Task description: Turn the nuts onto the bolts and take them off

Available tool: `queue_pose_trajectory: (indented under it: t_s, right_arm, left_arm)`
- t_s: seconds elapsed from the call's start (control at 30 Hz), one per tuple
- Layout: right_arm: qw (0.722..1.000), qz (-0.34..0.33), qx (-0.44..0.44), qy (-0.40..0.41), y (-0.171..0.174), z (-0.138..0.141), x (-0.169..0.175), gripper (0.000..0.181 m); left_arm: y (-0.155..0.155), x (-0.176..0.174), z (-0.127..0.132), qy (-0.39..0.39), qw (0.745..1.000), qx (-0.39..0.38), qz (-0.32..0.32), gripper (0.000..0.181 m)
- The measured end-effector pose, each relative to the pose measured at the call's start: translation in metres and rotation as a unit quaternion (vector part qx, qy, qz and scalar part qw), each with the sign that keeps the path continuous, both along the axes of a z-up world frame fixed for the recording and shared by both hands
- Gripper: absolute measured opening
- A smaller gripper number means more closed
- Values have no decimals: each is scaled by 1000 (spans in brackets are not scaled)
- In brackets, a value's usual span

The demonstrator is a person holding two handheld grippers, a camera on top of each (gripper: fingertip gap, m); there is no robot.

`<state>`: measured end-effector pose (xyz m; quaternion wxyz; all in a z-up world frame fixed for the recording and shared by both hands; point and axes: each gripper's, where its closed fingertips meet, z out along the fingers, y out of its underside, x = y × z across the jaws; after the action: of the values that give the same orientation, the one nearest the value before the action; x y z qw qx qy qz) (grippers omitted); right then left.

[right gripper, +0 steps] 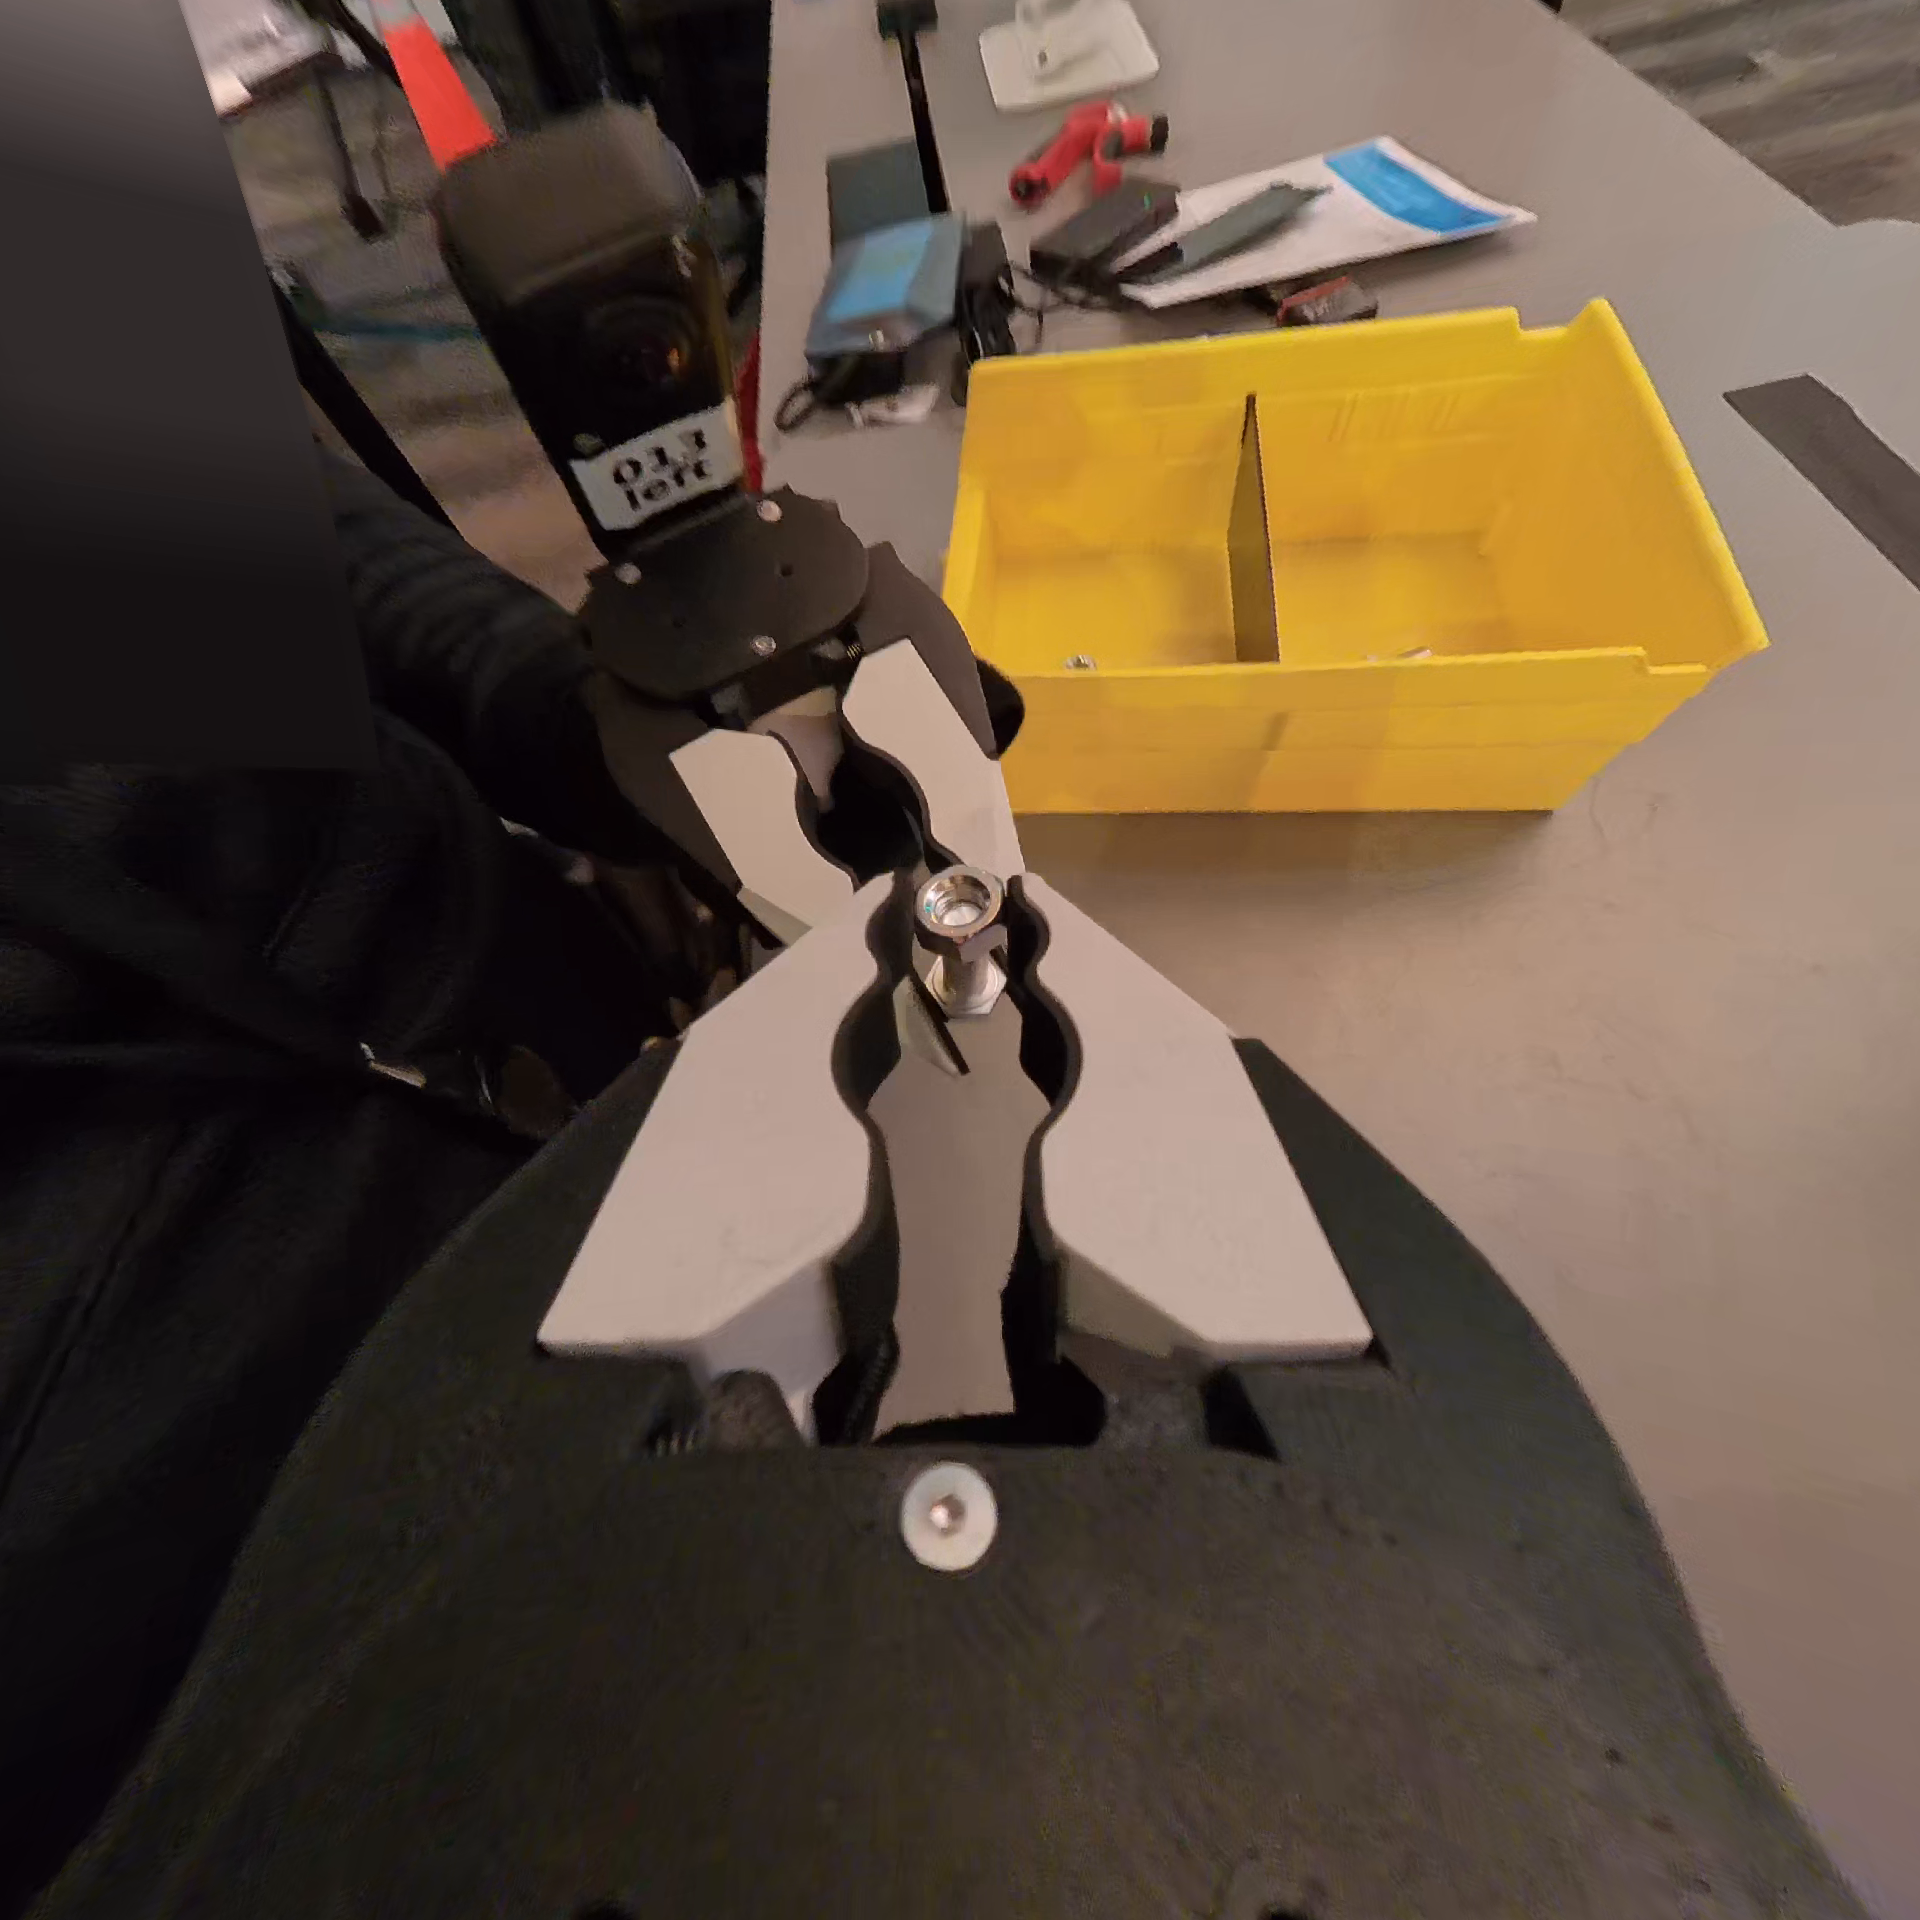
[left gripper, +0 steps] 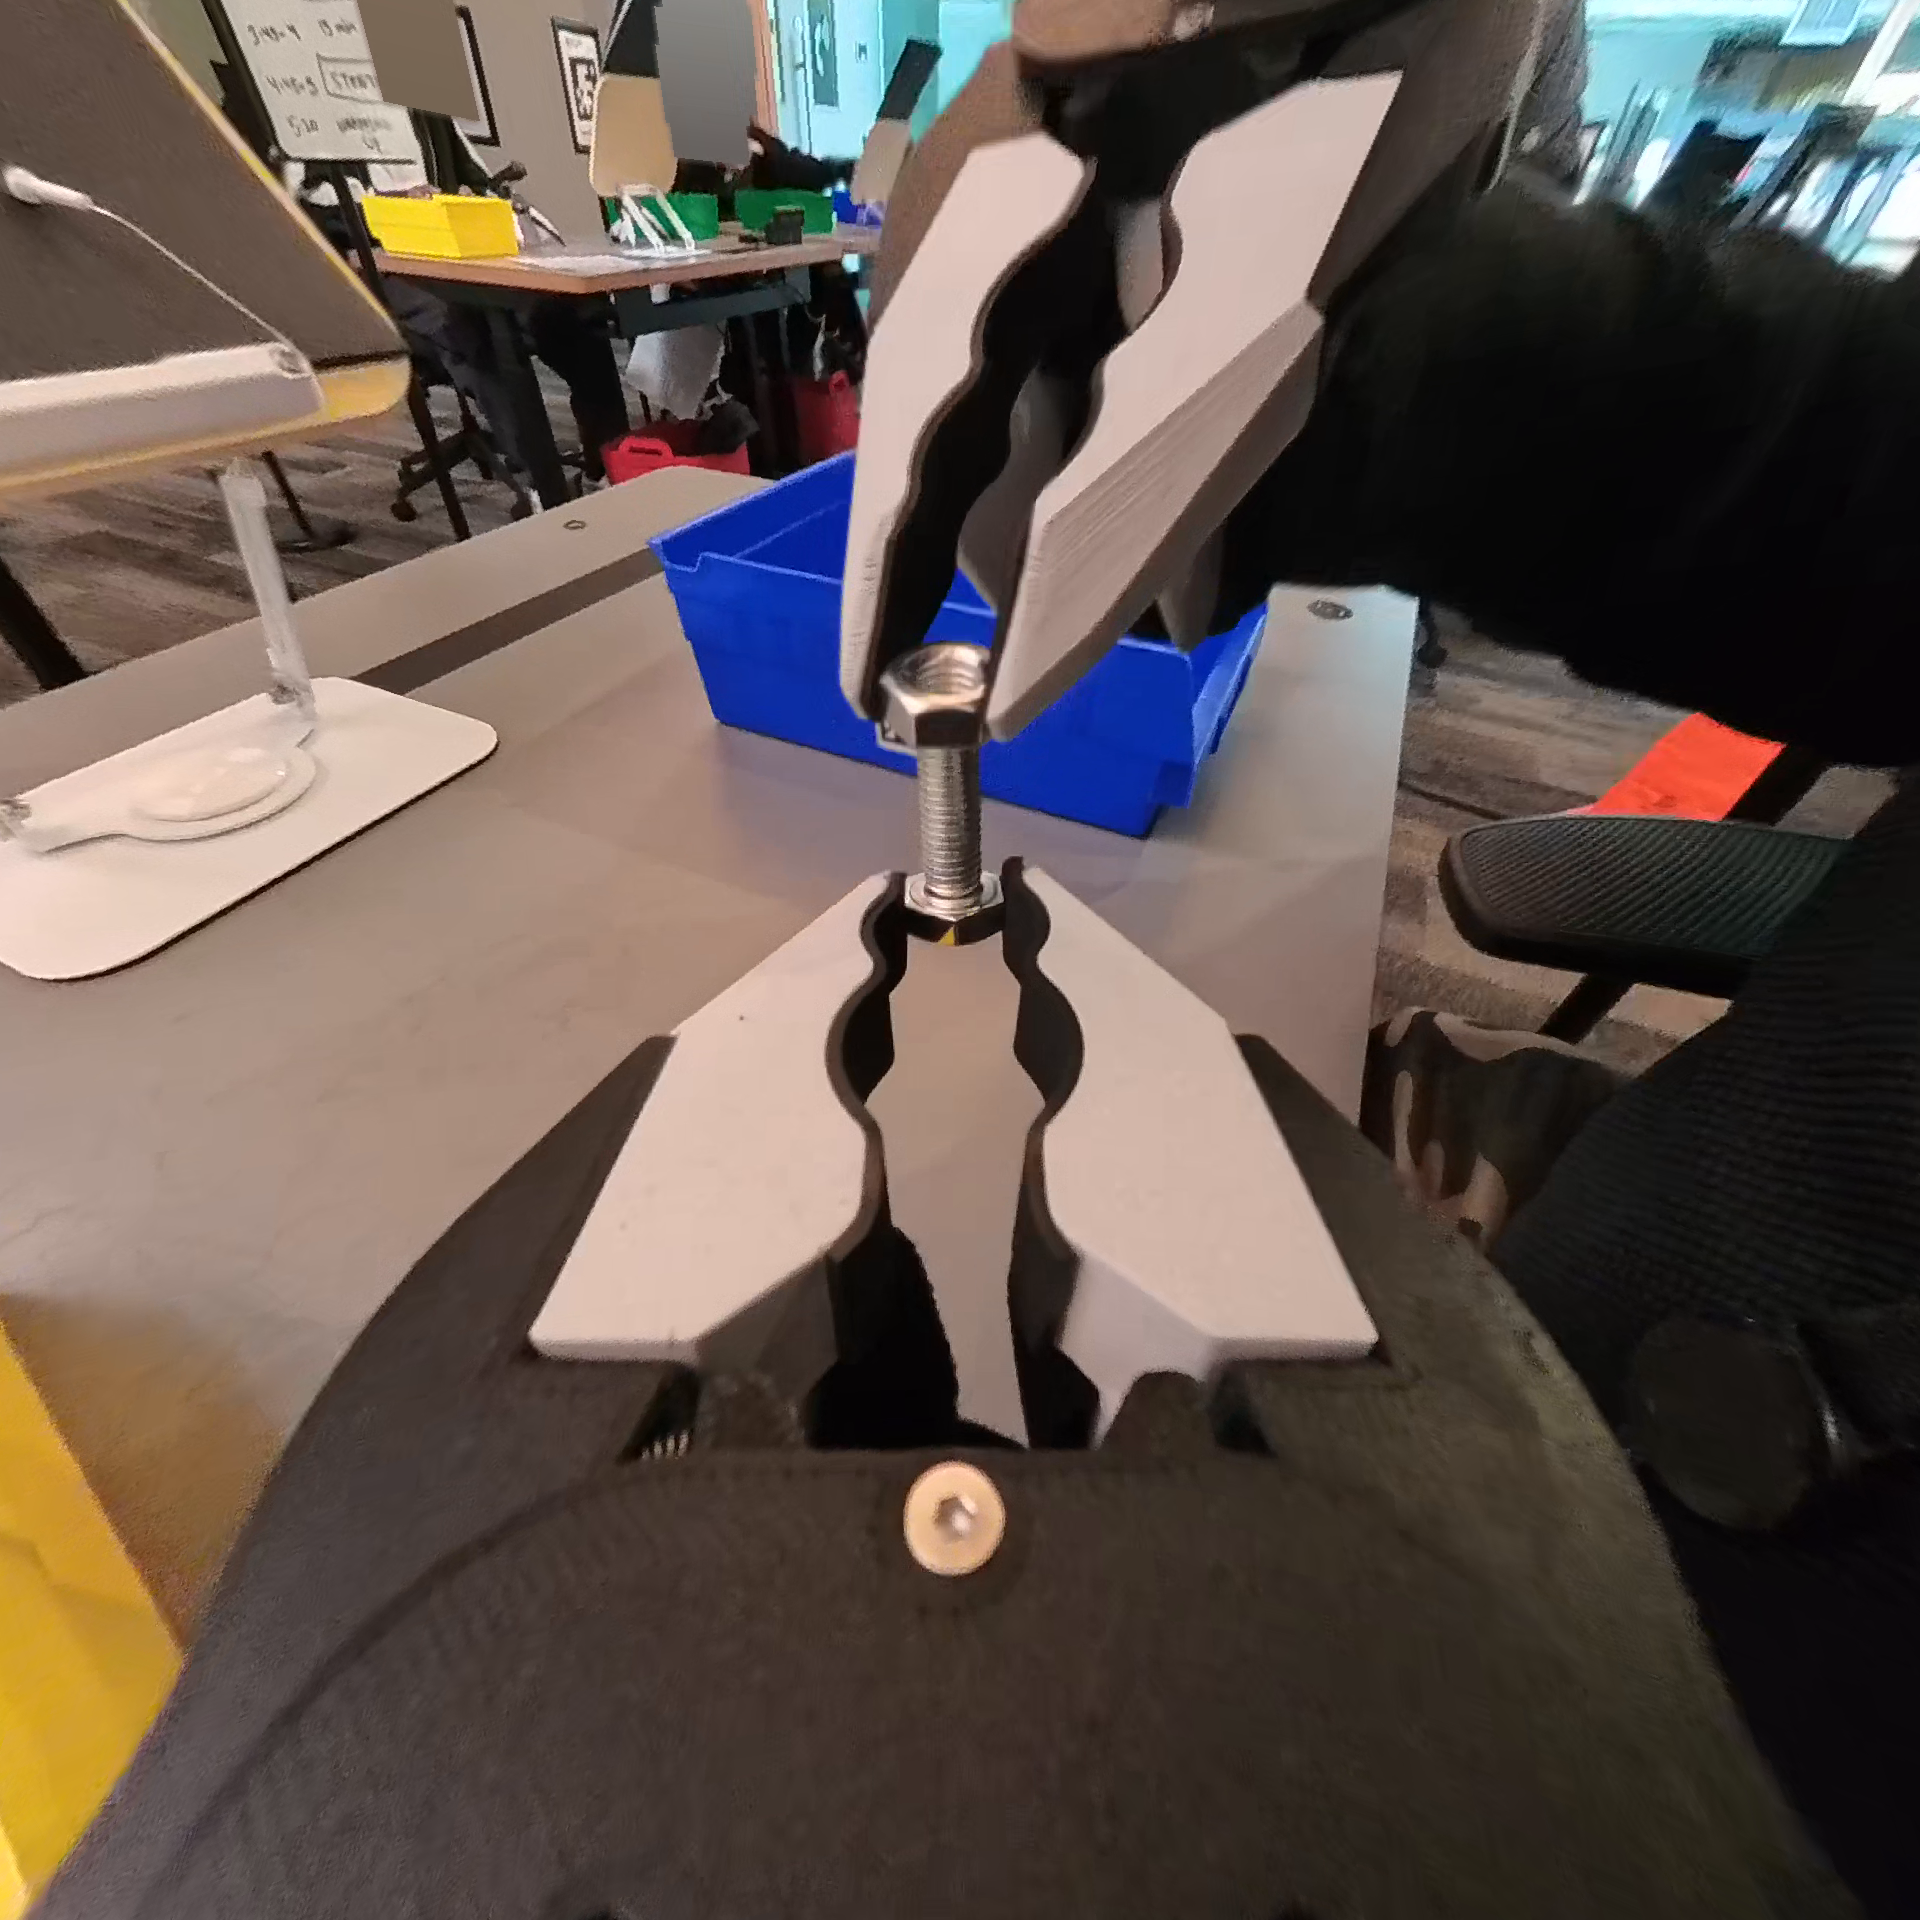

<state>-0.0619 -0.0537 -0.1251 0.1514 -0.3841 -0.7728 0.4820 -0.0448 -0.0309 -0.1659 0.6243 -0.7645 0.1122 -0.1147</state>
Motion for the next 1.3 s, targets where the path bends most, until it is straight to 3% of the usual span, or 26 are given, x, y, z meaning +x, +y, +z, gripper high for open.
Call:
queue_pose_trajectory:
  t_s: [0.3, 1.0, 1.3]
  right_arm:
    - [995, 6, -93, 42, -3, 11, 2, 16]
    - [997, -11, -64, 47, -2, 6, 1, 15]
    - [978, -7, -164, 132, -7, 27, 1, 15]
  left_arm:
    - [-2, 5, 10, -22, 999, 23, -18, 16]
    - [-1, 3, 8, -15, 1000, 16, -12, 16]
    - [-7, 8, 29, -97, 993, 50, -51, 16]
